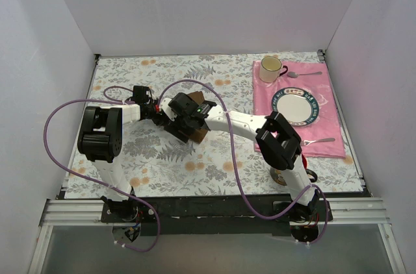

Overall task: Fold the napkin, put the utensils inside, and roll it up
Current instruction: Roll the napkin with the utensil

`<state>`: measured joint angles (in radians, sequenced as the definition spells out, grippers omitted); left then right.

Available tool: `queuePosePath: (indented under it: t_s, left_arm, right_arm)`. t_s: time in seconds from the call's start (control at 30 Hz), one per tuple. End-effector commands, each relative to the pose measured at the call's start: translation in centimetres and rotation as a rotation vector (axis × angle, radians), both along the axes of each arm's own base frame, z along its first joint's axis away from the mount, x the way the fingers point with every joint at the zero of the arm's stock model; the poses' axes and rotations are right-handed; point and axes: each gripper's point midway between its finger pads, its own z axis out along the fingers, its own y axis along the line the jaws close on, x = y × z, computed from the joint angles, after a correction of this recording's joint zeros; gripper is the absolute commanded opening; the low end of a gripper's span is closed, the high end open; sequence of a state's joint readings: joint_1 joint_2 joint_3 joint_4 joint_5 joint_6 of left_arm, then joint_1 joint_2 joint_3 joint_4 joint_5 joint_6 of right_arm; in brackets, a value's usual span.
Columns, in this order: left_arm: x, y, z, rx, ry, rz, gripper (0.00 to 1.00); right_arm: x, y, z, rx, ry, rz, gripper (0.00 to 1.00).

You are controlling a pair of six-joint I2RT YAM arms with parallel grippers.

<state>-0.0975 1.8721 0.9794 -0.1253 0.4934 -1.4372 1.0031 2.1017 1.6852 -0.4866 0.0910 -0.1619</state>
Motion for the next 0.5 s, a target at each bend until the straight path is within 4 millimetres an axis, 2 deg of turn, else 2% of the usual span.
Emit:
queuePosePath:
  t_s: [0.0, 0.1, 0.3, 0.4, 0.47]
  left_arm:
    - [-2.9, 1.6, -4.4, 0.113, 0.155, 0.019, 0.04]
    - [-2.9, 1.4, -4.2, 0.101, 0.155, 0.017, 0.05]
    - [-2.8, 1.3, -3.7, 0.091, 0.151, 0.015, 0.04]
    - [-2.7, 1.5, -3.5, 0.11, 0.142, 0.01, 0.05]
    - [-2.3, 1.7, -2.8, 0.118, 0.119, 0.011, 0.05]
  right_arm:
    - [2.7, 2.2, 0.0, 0.019, -0.113, 0.0, 0.82]
    - [2.9, 2.5, -1.5, 0.008, -0.118, 0.004, 0.8]
    - [2.7, 2.0, -4.0, -0.012, -0.116, -0.004, 0.67]
    - [2.6, 1.3, -4.7, -0.034, -0.103, -0.03, 0.56]
    - [2.1, 1.4, -4.9, -0.019, -0.073, -0.025, 0.43]
